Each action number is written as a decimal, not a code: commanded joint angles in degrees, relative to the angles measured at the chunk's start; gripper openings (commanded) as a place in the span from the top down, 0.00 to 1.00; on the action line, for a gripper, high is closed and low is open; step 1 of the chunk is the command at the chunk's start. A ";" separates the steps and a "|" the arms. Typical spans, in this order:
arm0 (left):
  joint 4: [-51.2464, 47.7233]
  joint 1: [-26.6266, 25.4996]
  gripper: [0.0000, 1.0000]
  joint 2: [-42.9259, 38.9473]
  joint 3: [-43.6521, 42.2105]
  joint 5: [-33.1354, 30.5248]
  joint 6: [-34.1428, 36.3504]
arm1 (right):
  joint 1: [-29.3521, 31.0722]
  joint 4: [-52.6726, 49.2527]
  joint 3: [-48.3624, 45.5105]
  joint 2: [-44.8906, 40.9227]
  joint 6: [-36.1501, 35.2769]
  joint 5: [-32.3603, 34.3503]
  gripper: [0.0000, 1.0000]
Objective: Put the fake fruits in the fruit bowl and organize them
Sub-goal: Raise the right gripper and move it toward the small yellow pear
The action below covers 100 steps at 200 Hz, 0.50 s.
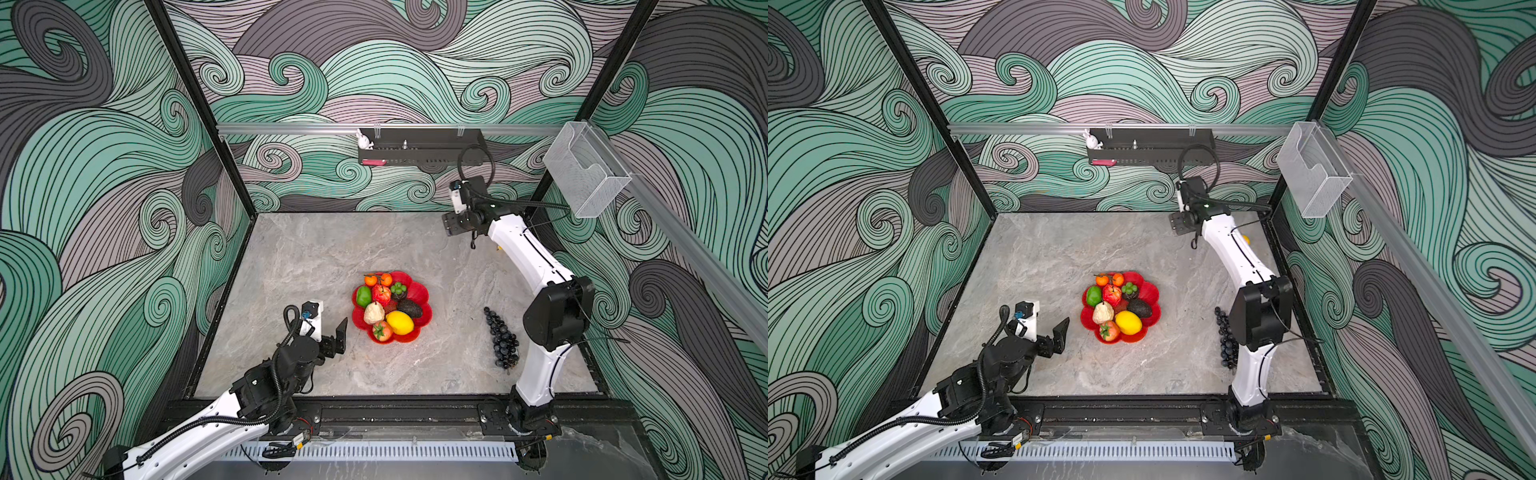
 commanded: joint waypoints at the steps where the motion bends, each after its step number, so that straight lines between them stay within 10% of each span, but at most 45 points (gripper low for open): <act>1: -1.09 0.56 0.04 -0.63 0.26 -0.66 -0.47 | -3.49 0.16 -0.47 2.56 10.24 5.23 0.19; 100: 0.25 0.65 0.03 1.02 0.17 -0.49 -0.29 | -13.14 1.28 9.63 18.11 17.66 13.10 0.16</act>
